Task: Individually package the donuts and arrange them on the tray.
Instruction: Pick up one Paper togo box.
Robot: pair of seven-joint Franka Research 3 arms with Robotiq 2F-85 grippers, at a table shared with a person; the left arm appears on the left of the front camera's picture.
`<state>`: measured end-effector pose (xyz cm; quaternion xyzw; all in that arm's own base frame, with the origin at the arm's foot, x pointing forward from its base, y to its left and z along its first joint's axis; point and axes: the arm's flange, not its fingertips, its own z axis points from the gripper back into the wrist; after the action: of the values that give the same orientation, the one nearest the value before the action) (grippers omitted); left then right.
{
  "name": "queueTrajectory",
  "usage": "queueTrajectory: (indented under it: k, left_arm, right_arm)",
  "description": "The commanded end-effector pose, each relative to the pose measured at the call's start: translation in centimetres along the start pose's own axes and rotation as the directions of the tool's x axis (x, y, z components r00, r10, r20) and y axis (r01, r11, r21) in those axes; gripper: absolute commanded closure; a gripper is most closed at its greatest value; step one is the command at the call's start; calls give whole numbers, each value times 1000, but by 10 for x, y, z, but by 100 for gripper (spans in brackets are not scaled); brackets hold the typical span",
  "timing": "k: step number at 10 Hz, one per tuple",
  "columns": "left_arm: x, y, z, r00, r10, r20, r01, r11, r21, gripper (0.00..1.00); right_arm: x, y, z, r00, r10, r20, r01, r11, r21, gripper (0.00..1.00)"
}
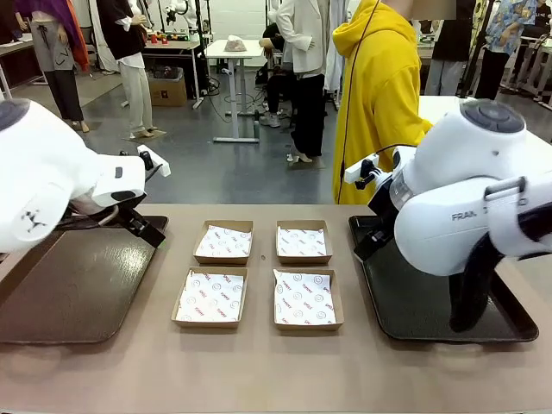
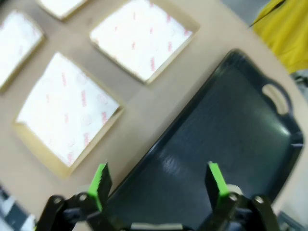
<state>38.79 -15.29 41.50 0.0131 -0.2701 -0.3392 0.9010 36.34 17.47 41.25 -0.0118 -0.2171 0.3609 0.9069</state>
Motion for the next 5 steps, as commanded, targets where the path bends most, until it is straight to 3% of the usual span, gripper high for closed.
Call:
queueTrajectory:
  k: [1,5]
  left_arm:
    - [-88,-30,54,996,-70,-52,69,998,-15,0]
    - [-134,-55,105,992,-107,-69,105,994,-31,0]
  right_arm:
    - [-92,42,56,998,40,-40,-39,999,25,0]
    - [-138,76,88,994,66,-91,-65,998,15,0]
